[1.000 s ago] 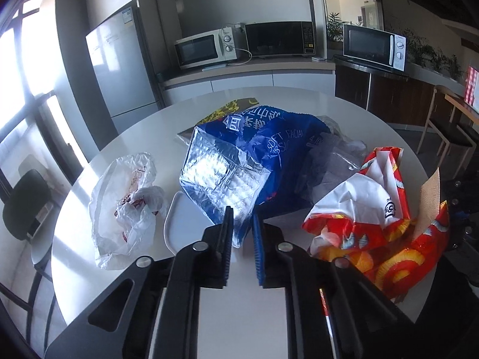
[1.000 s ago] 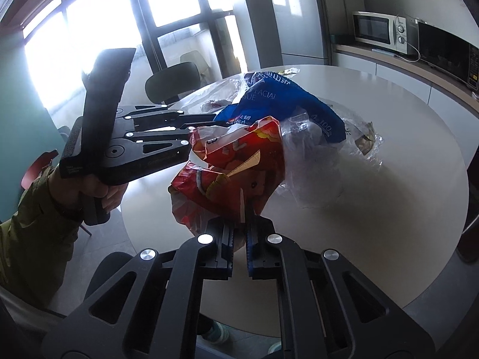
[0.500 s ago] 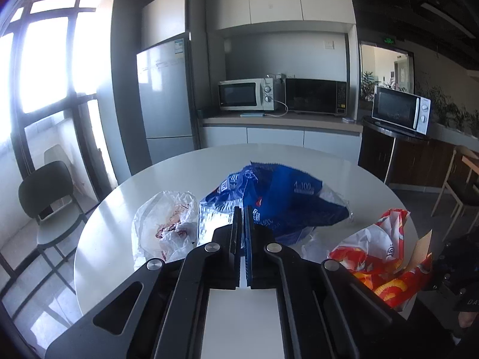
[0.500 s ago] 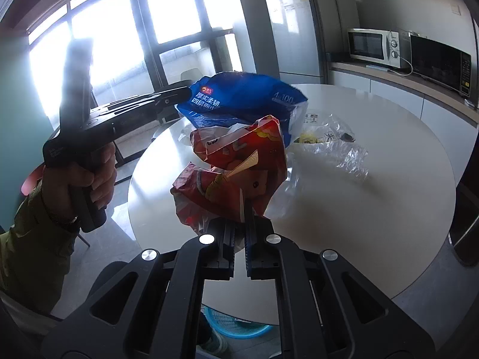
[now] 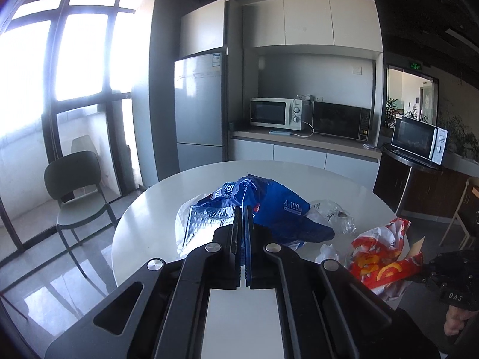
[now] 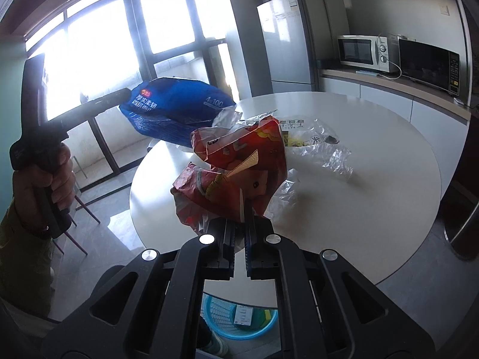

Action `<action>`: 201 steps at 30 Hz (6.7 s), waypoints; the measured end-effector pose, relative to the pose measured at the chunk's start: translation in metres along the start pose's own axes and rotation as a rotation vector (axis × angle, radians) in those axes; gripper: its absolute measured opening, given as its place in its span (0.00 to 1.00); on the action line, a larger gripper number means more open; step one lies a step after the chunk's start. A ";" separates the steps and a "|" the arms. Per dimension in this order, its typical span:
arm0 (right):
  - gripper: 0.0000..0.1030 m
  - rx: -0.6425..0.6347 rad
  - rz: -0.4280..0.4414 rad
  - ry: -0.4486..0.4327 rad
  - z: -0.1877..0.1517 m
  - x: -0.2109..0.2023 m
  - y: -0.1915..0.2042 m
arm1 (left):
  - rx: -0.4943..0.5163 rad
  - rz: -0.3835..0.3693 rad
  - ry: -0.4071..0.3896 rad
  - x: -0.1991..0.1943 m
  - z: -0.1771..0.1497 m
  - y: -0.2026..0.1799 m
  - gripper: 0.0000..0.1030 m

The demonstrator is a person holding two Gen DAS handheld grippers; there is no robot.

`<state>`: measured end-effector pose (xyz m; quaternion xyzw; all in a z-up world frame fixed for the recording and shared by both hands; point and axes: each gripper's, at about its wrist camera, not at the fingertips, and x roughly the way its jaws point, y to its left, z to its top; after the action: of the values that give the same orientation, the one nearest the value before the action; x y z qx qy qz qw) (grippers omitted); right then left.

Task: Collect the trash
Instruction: 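Carry both bags down over the blue wastebasket with both tools, then open both tools to drop the bags into the wastebasket, then raise both tools toward the clear plastic bag on the table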

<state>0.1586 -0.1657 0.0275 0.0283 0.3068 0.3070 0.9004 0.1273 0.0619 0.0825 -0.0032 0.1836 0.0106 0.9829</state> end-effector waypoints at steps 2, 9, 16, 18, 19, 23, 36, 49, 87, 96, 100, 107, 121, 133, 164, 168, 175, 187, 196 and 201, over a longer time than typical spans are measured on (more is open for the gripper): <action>0.04 -0.003 0.002 -0.007 -0.001 -0.006 0.002 | -0.014 -0.001 -0.002 -0.015 -0.004 0.003 0.01; 0.04 -0.022 0.023 -0.026 -0.011 -0.035 0.008 | -0.011 0.018 0.023 -0.069 -0.026 -0.002 0.01; 0.04 -0.032 0.039 0.005 -0.029 -0.049 0.012 | -0.065 0.040 0.113 -0.098 -0.055 0.006 0.01; 0.04 -0.032 0.051 0.017 -0.033 -0.052 0.014 | -0.079 0.038 0.132 -0.104 -0.064 0.009 0.01; 0.04 -0.035 0.055 0.024 -0.035 -0.053 0.015 | -0.084 0.039 0.142 -0.107 -0.069 0.009 0.01; 0.04 -0.054 0.063 0.053 -0.047 -0.059 0.022 | -0.100 0.035 0.186 -0.113 -0.089 0.008 0.00; 0.04 -0.105 0.055 0.189 -0.098 -0.046 0.037 | -0.135 -0.008 0.385 -0.098 -0.170 0.005 0.01; 0.04 -0.074 0.036 0.353 -0.147 0.014 0.032 | -0.171 -0.003 0.544 -0.037 -0.238 0.007 0.00; 0.04 0.165 -0.086 0.745 -0.229 0.240 -0.025 | -0.303 0.053 0.867 0.124 -0.323 0.013 0.01; 0.04 0.178 -0.101 0.826 -0.249 0.286 -0.032 | -0.285 0.054 0.919 0.158 -0.341 0.013 0.01; 0.04 0.193 -0.086 0.873 -0.258 0.308 -0.035 | -0.206 0.032 0.957 0.175 -0.352 0.003 0.01; 0.04 0.200 -0.116 0.936 -0.275 0.338 -0.041 | -0.240 0.023 1.013 0.192 -0.370 0.014 0.01; 0.25 0.251 -0.106 0.985 -0.290 0.354 -0.050 | -0.236 -0.024 1.002 0.203 -0.377 0.010 0.13; 0.40 0.176 -0.098 0.977 -0.284 0.340 -0.036 | -0.302 0.029 1.014 0.190 -0.373 0.022 0.23; 0.68 0.130 -0.032 0.738 -0.213 0.185 -0.018 | -0.331 0.045 0.790 0.060 -0.297 0.021 0.54; 0.70 0.114 -0.043 0.688 -0.204 0.152 -0.018 | -0.321 0.031 0.739 0.037 -0.284 0.020 0.57; 0.75 0.055 -0.052 0.589 -0.182 0.095 -0.011 | -0.270 0.022 0.632 0.000 -0.249 0.015 0.58; 0.84 -0.021 -0.007 0.335 -0.104 0.016 0.015 | -0.192 0.035 0.372 -0.040 -0.170 0.018 0.68; 0.87 -0.008 -0.040 0.187 -0.038 0.013 0.012 | -0.152 0.017 0.282 -0.023 -0.123 0.015 0.73; 0.87 -0.011 -0.077 0.167 -0.021 0.033 0.008 | -0.129 -0.009 0.277 0.002 -0.106 0.012 0.75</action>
<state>0.1628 -0.1437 -0.0054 -0.0142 0.3798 0.2753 0.8830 0.0911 0.0728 -0.0171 -0.0685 0.3165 0.0173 0.9460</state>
